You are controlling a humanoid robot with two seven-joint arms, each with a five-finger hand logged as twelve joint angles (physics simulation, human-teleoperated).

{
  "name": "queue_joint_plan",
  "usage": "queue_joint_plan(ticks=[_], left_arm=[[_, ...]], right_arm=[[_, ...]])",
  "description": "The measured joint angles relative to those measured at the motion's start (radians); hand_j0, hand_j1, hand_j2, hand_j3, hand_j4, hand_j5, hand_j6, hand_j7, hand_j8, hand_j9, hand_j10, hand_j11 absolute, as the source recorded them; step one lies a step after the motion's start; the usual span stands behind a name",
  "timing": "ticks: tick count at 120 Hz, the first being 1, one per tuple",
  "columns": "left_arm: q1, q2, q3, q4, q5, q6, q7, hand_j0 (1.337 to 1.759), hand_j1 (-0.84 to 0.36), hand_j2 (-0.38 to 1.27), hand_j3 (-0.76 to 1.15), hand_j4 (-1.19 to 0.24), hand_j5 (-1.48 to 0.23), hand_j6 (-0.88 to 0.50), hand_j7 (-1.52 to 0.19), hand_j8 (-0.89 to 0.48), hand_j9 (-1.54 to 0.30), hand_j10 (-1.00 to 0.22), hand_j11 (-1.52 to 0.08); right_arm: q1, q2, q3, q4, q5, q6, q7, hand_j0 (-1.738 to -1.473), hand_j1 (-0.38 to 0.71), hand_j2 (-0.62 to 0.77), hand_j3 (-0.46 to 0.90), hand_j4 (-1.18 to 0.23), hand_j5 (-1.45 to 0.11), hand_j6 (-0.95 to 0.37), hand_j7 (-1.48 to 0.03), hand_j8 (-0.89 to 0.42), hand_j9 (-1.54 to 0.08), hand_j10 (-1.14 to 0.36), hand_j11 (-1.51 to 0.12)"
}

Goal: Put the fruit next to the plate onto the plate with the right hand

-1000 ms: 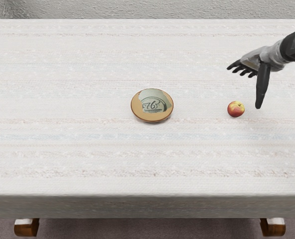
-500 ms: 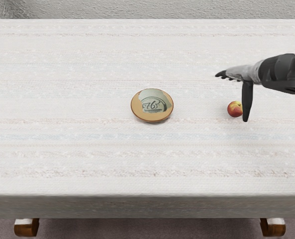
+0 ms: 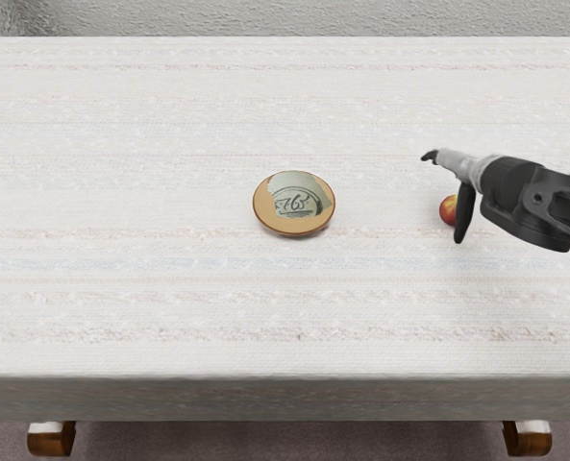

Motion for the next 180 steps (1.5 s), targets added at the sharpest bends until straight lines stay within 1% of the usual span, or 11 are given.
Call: queue_joint_plan(ticks=[26,43,59,88,111,150,180], left_arm=[[0.0,0.0,0.0,0.0,0.0,0.0,0.0,1.658,0.35,0.0,0.0,0.0,0.0,0.0,0.0,0.0,0.0,0.0,0.0],[0.0,0.0,0.0,0.0,0.0,0.0,0.0,1.658,0.35,0.0,0.0,0.0,0.0,0.0,0.0,0.0,0.0,0.0,0.0],[0.0,0.0,0.0,0.0,0.0,0.0,0.0,1.658,0.35,0.0,0.0,0.0,0.0,0.0,0.0,0.0,0.0,0.0,0.0],[0.0,0.0,0.0,0.0,0.0,0.0,0.0,1.658,0.35,0.0,0.0,0.0,0.0,0.0,0.0,0.0,0.0,0.0,0.0],[0.0,0.0,0.0,0.0,0.0,0.0,0.0,1.658,0.35,0.0,0.0,0.0,0.0,0.0,0.0,0.0,0.0,0.0,0.0],[0.0,0.0,0.0,0.0,0.0,0.0,0.0,1.658,0.35,0.0,0.0,0.0,0.0,0.0,0.0,0.0,0.0,0.0,0.0],[0.0,0.0,0.0,0.0,0.0,0.0,0.0,1.658,0.35,0.0,0.0,0.0,0.0,0.0,0.0,0.0,0.0,0.0,0.0]], right_arm=[[-0.05,0.01,-0.001,0.0,-0.051,-0.057,0.0,-1.658,-0.2,-0.02,0.0,-0.13,-0.16,-0.13,-0.16,-0.13,-0.16,-0.13,-0.16],[-0.07,0.011,-0.002,-0.001,-0.061,-0.077,0.0,-1.658,-0.12,-0.04,0.0,-0.19,-0.25,-0.2,-0.25,-0.2,-0.25,-0.19,-0.25],[-0.082,0.01,-0.002,-0.006,-0.064,-0.086,0.0,-1.658,-0.07,-0.04,0.0,-0.24,-0.3,-0.24,-0.3,-0.24,-0.3,-0.24,-0.3],[-0.088,0.011,-0.004,-0.024,-0.068,-0.09,0.0,-1.658,-0.01,-0.05,0.0,-0.29,-0.37,-0.29,-0.37,-0.29,-0.37,-0.29,-0.37],[-0.087,0.013,-0.005,-0.039,-0.124,-0.09,0.0,-1.658,0.01,-0.06,0.0,-0.31,-0.39,-0.31,-0.39,-0.31,-0.39,-0.31,-0.39],[-0.09,0.043,-0.026,-0.06,-0.151,-0.103,0.0,-1.658,0.08,-0.07,0.0,-0.36,-0.46,-0.36,-0.46,-0.36,-0.46,-0.36,-0.46],[-0.096,0.045,-0.032,-0.061,-0.151,-0.112,0.0,-1.658,0.17,-0.08,0.0,-0.44,-0.56,-0.44,-0.56,-0.44,-0.56,-0.44,-0.56]])
